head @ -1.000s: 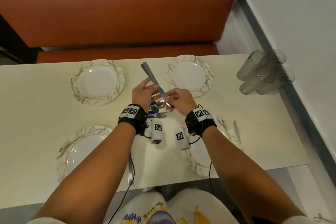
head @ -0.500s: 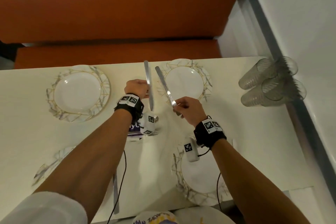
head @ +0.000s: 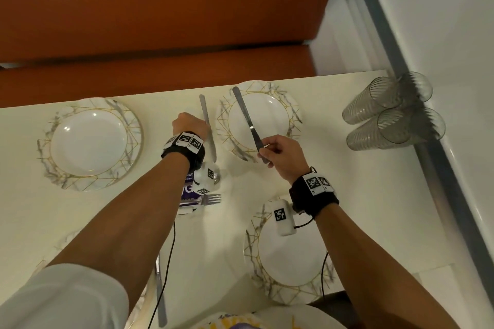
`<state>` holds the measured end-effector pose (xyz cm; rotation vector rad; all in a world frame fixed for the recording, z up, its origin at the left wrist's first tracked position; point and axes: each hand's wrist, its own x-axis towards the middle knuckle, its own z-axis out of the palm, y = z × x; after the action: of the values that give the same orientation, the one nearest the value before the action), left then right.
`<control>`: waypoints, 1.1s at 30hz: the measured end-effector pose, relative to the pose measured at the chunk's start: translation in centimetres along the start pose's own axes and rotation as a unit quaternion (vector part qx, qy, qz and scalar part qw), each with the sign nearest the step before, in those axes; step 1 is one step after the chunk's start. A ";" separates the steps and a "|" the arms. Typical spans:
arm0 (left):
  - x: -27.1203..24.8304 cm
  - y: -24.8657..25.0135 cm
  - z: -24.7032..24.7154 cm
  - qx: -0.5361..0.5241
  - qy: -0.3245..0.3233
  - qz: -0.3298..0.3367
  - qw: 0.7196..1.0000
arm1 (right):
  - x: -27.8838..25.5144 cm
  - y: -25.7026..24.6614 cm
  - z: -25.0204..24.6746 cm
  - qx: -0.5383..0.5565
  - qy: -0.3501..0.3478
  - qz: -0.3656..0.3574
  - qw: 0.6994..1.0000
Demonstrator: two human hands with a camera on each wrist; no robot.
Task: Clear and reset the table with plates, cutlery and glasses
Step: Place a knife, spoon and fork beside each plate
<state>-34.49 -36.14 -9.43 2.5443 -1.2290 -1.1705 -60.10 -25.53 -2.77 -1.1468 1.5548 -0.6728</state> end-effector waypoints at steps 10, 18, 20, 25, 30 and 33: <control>2.0 -0.5 2.2 -0.075 0.038 -0.061 0.995 | 0.0 0.0 -0.4 -0.002 0.006 -0.006 1.000; 1.2 -0.8 1.7 -0.089 0.031 -0.052 0.994 | -0.2 0.0 -0.2 0.006 0.006 -0.002 1.000; 0.1 -0.5 1.1 -0.100 0.028 -0.047 0.994 | -0.2 0.0 -0.2 0.004 0.005 0.000 1.000; -4.4 -0.4 -1.4 -0.087 0.066 -0.002 0.994 | -0.3 -0.7 0.6 0.008 0.000 -0.002 1.000; -7.4 -3.1 -3.5 -0.124 0.088 0.153 0.976 | -0.5 -2.5 4.0 0.012 -0.019 -0.032 0.999; -8.9 -4.7 -4.7 -0.185 0.073 0.212 0.957 | -1.2 -3.6 7.3 0.006 -0.027 -0.048 0.998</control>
<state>-31.78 -27.86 -2.51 1.9358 -1.2892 -0.9811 -52.02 -24.84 -1.32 -1.2270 1.4572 -0.7078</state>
